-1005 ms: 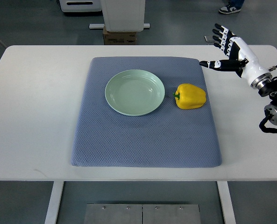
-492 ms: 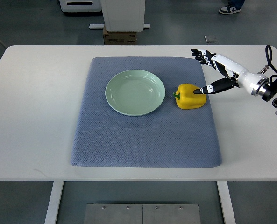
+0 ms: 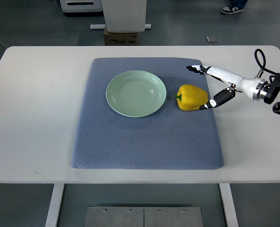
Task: Place yellow pepper on plate with right hand
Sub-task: 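Lower the open right hand around the yellow pepper's far side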
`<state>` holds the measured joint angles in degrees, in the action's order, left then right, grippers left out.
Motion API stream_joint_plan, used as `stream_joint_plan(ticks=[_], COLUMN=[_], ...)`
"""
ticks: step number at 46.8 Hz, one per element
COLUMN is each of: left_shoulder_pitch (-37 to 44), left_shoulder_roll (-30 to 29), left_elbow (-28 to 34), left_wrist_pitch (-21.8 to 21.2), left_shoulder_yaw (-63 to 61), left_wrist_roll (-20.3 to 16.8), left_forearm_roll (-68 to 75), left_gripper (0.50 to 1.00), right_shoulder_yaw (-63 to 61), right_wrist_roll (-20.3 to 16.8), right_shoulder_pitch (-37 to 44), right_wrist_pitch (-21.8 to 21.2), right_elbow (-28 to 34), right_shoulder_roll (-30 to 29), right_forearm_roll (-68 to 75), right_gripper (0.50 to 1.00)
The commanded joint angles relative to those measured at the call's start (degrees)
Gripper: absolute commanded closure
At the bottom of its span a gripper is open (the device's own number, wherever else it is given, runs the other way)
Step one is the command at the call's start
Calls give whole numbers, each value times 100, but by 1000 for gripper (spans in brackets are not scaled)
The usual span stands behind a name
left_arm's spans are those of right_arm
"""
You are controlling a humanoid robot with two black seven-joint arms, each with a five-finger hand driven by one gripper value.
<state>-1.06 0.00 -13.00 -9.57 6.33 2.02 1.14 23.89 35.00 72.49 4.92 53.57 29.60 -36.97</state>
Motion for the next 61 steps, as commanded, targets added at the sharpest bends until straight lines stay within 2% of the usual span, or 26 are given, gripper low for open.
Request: stream_joint_plan(ticks=[1, 25, 46, 56, 61], left_shoulder_pitch=[0, 0, 0, 0, 0], left_shoulder_roll=[0, 0, 0, 0, 0], left_elbow=[0, 0, 0, 0, 0], left_wrist_pitch=[-1, -1, 8, -1, -1], left_shoulder_yaw=[0, 0, 0, 0, 0], left_wrist_roll=[0, 0, 0, 0, 0], left_forearm_roll=[0, 0, 0, 0, 0], left_gripper=[500, 500, 500, 500, 500], right_shoulder_yaw=[116, 995, 1048, 1153, 1153], right_wrist_roll=[0, 0, 0, 0, 0], right_shoulder_pitch=[11, 231, 239, 204, 195], right_wrist_pitch=[79, 282, 282, 282, 273], right_elbow=[-22, -839, -980, -1103, -1155], right_shoulder_roll=[-103, -1053, -1070, -1088, -1132], right_forearm_roll=[-3, -3, -3, -3, -3], right_gripper=[530, 553, 553, 601, 603])
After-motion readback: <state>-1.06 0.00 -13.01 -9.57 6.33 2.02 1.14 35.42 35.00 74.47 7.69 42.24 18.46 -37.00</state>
